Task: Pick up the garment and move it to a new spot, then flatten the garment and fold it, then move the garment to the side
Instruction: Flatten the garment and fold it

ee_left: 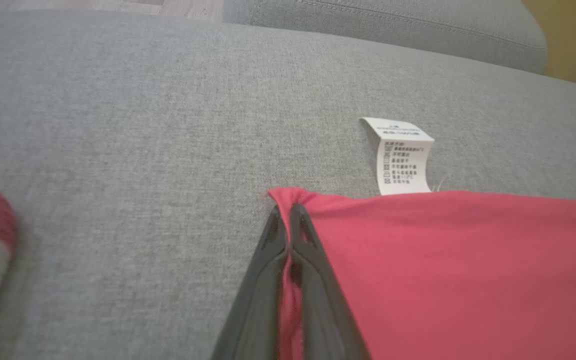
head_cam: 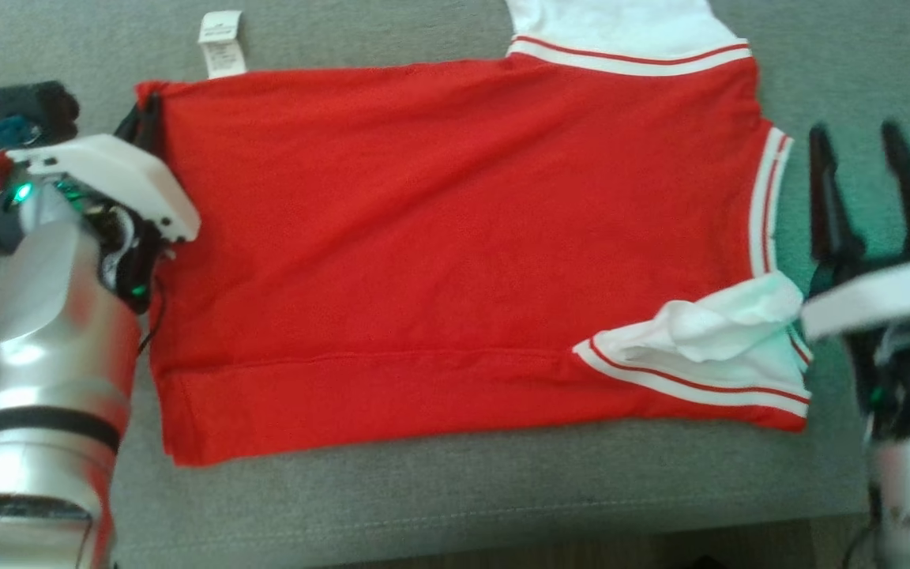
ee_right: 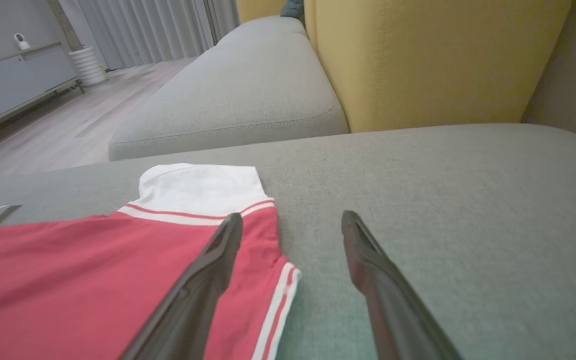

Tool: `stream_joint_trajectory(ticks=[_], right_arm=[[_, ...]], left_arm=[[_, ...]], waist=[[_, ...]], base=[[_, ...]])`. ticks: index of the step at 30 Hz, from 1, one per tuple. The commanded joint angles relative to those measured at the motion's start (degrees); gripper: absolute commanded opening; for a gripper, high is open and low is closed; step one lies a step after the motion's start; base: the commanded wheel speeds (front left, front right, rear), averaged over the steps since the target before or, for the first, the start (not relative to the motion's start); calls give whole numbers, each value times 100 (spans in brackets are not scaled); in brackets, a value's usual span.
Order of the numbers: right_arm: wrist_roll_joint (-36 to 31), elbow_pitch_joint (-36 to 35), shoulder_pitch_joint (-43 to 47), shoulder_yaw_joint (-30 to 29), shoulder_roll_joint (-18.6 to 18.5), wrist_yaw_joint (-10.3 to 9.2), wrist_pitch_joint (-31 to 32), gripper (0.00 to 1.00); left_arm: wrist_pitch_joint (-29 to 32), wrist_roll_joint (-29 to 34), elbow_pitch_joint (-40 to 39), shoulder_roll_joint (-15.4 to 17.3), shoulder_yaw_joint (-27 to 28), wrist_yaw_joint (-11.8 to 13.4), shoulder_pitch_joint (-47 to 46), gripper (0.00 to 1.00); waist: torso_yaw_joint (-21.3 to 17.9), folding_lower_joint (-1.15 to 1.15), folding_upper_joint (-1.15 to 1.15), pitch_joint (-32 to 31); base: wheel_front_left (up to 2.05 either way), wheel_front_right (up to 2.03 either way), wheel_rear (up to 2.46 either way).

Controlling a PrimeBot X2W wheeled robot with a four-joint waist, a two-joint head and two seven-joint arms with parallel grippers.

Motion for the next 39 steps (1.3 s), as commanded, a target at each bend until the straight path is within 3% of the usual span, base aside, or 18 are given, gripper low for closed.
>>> stream_joint_trajectory(ticks=[1, 14, 28, 29, 30, 31, 39], right_arm=[[115, 3, -354, 107, -144, -5, 46, 100], [639, 2208, -3131, 828, -883, -5, 573, 100], [809, 4094, -4358, 1759, -1144, -5, 1809, 100], [825, 4162, -4388, 1831, -1162, -5, 1888, 67], [866, 4227, -4406, 1887, -1174, -5, 1974, 23], [911, 4267, -4422, 1934, -1184, -5, 2030, 0], [1211, 3863, -4355, 2093, -1336, -5, 1192, 0]], left_arm=[[-40, 23, 31, 114, 24, 0, -142, 0], [-551, 62, 170, -441, -391, -64, -846, 0], [-794, -115, 317, -647, -682, -83, -1026, 0], [-804, -137, 323, -651, -702, -84, -1030, 0], [-812, -161, 328, -656, -724, -84, -1029, 0], [-820, -185, 333, -658, -744, -84, -1027, 0], [-889, -307, 110, -445, -672, -85, -903, 0]], waist=[[125, 0, 0, 89], [806, 0, 0, 652], [1032, 0, 0, 758], [1037, 0, 0, 760], [1042, 0, 0, 756], [1043, 0, 0, 752], [971, 0, 0, 592]], base=[[0, 0, 0], [0, 0, 0], [0, 0, 0], [0, 0, 0], [0, 0, 0], [0, 0, 0], [0, 0, 0]])
